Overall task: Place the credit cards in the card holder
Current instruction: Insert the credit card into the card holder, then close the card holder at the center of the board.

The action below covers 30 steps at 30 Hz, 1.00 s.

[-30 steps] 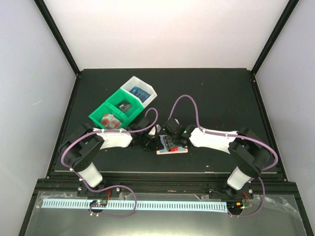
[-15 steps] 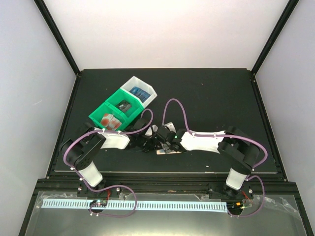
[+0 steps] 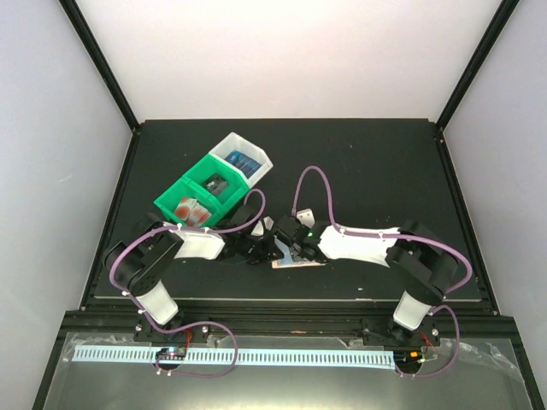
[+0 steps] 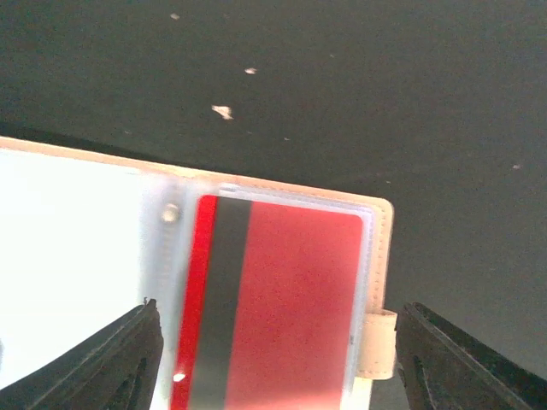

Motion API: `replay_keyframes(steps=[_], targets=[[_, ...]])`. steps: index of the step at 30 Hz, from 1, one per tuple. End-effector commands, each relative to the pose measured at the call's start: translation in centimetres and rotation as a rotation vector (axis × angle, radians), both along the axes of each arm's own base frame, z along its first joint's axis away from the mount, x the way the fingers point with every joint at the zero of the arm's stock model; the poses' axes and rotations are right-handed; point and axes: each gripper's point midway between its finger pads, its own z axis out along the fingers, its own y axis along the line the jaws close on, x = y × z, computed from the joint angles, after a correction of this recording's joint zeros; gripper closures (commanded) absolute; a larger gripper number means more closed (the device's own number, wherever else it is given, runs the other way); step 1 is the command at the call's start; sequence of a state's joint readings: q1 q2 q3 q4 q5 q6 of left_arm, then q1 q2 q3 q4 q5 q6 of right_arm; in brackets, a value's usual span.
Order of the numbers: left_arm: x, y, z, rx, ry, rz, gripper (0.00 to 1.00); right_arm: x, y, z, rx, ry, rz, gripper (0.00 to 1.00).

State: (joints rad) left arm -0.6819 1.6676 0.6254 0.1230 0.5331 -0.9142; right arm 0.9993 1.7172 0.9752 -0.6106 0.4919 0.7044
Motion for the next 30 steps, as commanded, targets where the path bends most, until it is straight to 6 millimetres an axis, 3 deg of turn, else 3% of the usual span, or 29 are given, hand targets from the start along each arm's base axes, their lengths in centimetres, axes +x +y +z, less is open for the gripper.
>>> replay_keyframes(steps=[1, 5, 8, 13, 17, 21, 24, 27, 30], targets=[[0.3, 0.6, 0.7, 0.018, -0.034, -0.008, 0.95, 0.2, 2.3, 2.1, 0.219, 0.043, 0.035, 0.25], [0.8, 0.3, 3.3, -0.019, -0.104, -0.011, 0.80, 0.8, 1.6, 3.2, 0.343, 0.052, 0.015, 0.26], [1.3, 1.3, 3.9, 0.032, -0.136, 0.024, 0.65, 1.8, -0.8, 2.6, 0.332, 0.059, -0.057, 0.33], [1.3, 3.3, 2.6, 0.153, -0.137, 0.049, 0.50, 2.1, -5.0, 0.3, 0.249, 0.088, -0.170, 0.39], [1.0, 3.8, 1.6, 0.177, -0.111, 0.057, 0.43, 1.8, -6.9, -0.7, 0.194, 0.095, -0.212, 0.39], [0.9, 3.4, 1.2, 0.170, -0.091, 0.051, 0.40, 1.3, -7.3, -1.5, 0.182, 0.124, -0.211, 0.39], [0.9, 2.8, 1.4, 0.130, -0.076, 0.043, 0.39, -0.3, -7.2, -2.8, 0.191, 0.199, -0.185, 0.39], [0.7, 2.1, 1.4, 0.092, -0.055, 0.033, 0.37, -1.9, -6.3, -4.1, 0.249, 0.267, -0.135, 0.39], [0.8, 1.3, 1.0, 0.061, -0.029, 0.019, 0.36, -2.2, -5.8, -4.6, 0.263, 0.295, -0.112, 0.39]])
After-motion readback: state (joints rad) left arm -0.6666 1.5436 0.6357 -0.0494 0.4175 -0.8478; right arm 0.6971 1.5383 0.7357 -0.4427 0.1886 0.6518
